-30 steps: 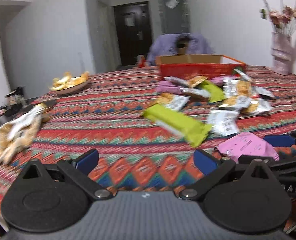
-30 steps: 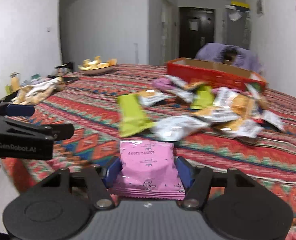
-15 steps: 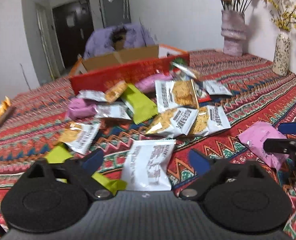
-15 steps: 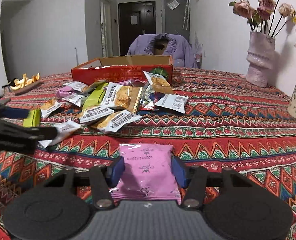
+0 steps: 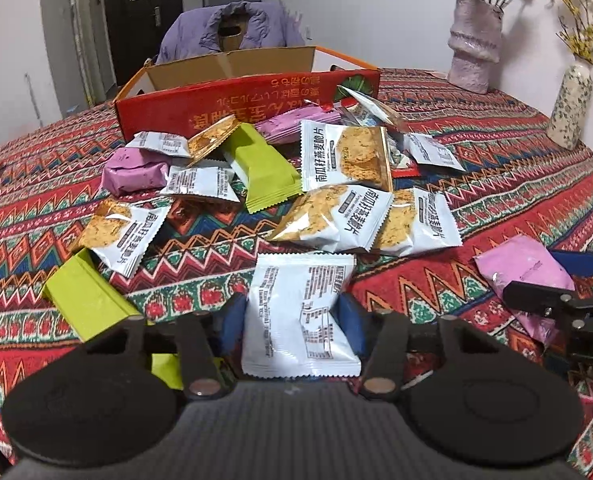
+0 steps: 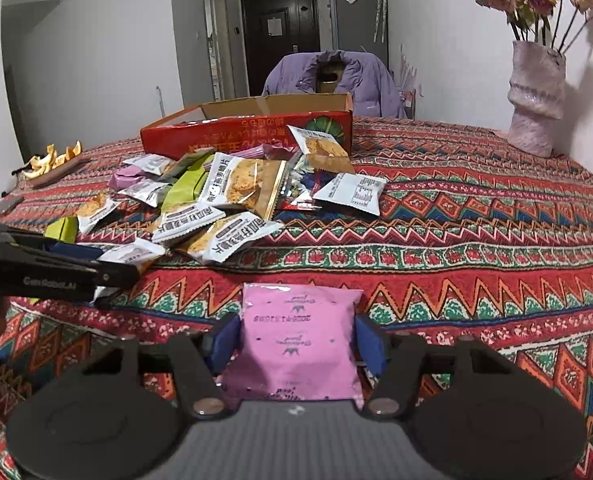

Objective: Organize snacks
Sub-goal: 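Grasp the white packet with the left gripper while the right gripper lifts the pink packet, then carry the white packet and pink packet over the cardboard box with both grippers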

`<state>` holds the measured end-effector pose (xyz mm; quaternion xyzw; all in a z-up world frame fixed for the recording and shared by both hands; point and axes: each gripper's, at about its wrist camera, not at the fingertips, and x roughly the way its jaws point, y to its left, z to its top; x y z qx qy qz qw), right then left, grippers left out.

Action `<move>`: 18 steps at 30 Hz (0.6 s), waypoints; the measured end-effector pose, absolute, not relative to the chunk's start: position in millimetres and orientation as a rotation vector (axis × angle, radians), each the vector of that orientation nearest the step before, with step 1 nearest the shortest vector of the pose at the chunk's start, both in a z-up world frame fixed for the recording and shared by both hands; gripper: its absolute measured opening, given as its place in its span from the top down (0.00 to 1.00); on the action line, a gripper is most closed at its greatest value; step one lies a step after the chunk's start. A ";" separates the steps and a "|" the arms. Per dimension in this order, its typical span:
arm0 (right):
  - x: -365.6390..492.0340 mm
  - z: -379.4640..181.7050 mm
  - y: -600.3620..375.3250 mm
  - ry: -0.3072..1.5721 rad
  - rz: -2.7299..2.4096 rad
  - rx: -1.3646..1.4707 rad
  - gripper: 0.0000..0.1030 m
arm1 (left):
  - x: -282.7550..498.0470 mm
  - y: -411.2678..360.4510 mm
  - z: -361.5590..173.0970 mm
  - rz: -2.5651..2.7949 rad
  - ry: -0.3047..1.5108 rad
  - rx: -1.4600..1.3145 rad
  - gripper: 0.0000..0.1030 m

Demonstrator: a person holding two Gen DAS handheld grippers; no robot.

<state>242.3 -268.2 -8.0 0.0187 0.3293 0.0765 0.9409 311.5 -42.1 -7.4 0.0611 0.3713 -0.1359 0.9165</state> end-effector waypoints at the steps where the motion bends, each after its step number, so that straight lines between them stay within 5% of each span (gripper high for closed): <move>1: 242.4 -7.5 -268.5 0.672 0.155 0.043 0.42 | 309.7 -42.4 -5.4 -0.274 0.761 0.124 0.57; 18: 208.3 52.4 -266.4 0.509 0.183 0.016 0.42 | 252.2 -23.5 67.1 -0.201 0.565 0.061 0.60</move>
